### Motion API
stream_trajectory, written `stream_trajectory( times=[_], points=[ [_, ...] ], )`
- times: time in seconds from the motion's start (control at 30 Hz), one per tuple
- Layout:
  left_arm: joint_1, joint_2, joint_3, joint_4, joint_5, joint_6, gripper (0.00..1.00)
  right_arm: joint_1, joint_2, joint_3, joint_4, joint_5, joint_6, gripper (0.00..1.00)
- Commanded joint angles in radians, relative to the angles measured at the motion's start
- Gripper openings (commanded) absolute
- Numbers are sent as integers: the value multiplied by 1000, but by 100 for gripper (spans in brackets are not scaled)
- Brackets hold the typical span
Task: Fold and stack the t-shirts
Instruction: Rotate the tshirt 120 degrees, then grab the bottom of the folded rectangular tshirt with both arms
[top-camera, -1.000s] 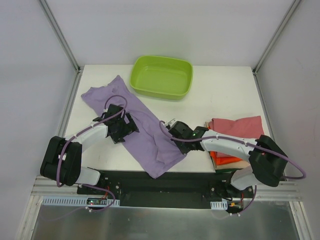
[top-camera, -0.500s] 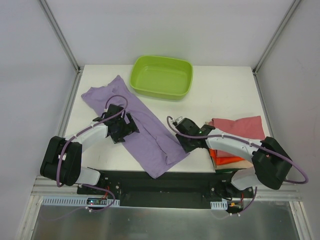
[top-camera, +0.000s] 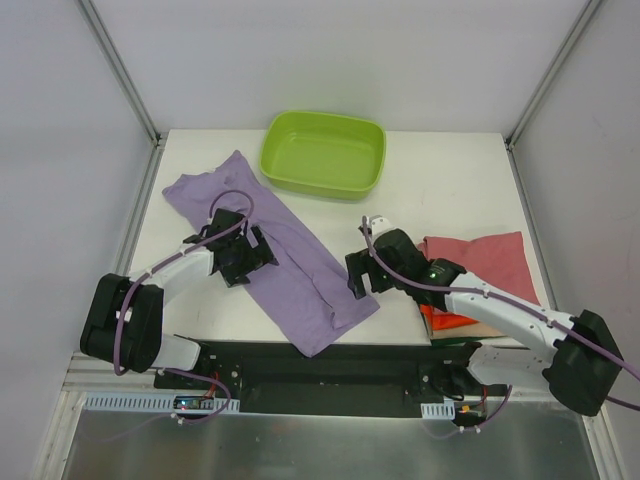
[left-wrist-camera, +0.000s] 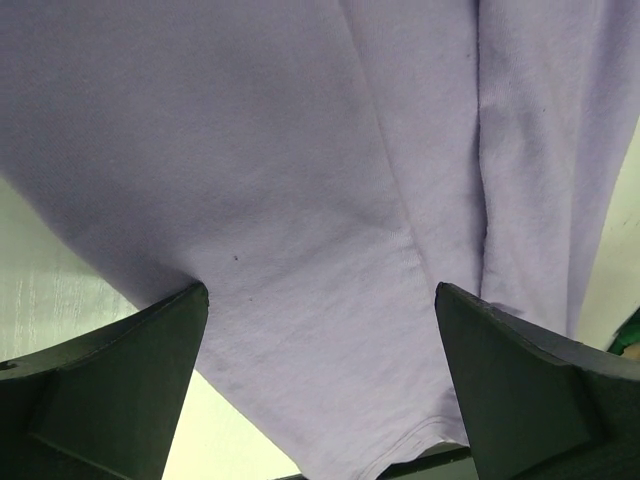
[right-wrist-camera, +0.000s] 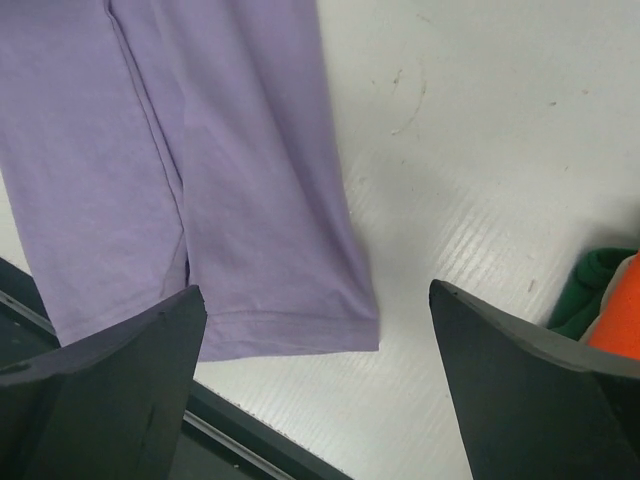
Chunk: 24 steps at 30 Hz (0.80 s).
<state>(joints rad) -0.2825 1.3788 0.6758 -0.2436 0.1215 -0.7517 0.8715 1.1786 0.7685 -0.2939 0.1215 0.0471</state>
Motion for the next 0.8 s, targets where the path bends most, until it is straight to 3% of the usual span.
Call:
stream_trajectory(
  times=[0.0,0.53,0.67,0.77],
  points=[
    [42,43,-38,-43,-78,15,99,-22,-31,-41,139,-110,25,96],
    [216,233,146,-60,20,63,99,-65,236,109,142,-197,-6,96],
    [188,174,122,-68,85,57,99,-91,217,92,154,-207,20,96],
    [61,24,53,-77,31,40,99,-97,175,58,153,-235,52,96]
  ],
)
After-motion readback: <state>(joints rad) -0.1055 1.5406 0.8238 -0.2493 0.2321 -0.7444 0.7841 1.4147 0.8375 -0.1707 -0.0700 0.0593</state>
